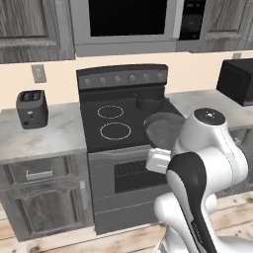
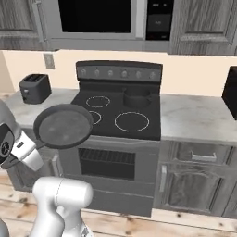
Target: Move the pot and pan from the stove into the sink.
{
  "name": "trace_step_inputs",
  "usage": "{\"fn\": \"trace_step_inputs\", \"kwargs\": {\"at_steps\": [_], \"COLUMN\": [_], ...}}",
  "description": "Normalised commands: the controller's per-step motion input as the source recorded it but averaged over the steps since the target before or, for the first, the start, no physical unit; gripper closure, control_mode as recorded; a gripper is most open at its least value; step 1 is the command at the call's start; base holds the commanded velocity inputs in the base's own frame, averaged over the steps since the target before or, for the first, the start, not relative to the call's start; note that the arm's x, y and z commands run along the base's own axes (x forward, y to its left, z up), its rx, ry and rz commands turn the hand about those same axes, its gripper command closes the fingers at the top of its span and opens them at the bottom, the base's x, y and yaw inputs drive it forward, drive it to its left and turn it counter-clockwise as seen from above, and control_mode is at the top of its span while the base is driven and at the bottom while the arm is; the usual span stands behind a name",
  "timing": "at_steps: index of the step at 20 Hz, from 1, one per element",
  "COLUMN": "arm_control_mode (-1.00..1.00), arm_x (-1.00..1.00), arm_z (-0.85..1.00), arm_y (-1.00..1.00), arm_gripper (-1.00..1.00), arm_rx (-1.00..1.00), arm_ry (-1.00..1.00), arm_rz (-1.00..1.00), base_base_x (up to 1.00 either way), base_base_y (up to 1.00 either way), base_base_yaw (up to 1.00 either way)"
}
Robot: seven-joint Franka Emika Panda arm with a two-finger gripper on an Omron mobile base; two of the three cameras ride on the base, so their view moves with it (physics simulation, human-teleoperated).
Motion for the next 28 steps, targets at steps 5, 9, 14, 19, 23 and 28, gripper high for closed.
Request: {"fn": "trace_step_inputs", "kwargs": {"at_steps": [5, 9, 14, 19, 23, 28], "arm_control_mode": [1.00, 1.00, 1.00, 1.00, 1.00, 1.00], "arm_x": [0.00, 0.00, 0.00, 0.00, 0.00, 0.00], "arm_z": [0.00, 0.00, 0.00, 0.00, 0.00, 0.00], "arm_y": [0.00, 0.00, 0.00, 0.00, 0.00, 0.00], "arm_gripper": [1.00, 1.00, 1.00, 1.00, 1.00, 1.00], "arm_rx": [0.00, 0.00, 0.00, 0.00, 0.00, 0.00], "arm_ry": [0.00, 0.00, 0.00, 0.00, 0.00, 0.00], "arm_rz": [0.00, 0.00, 0.00, 0.00, 0.00, 0.00], "base_base_x": [0.00, 0.00, 0.00, 0.00, 0.00, 0.00], "base_base_y": [-0.29, -0.24, -0.24, -0.23, -0.24, -0.29], "base_base_yaw": [-0.36, -0.38, -0.38, -0.38, -0.37, -0.35]}}
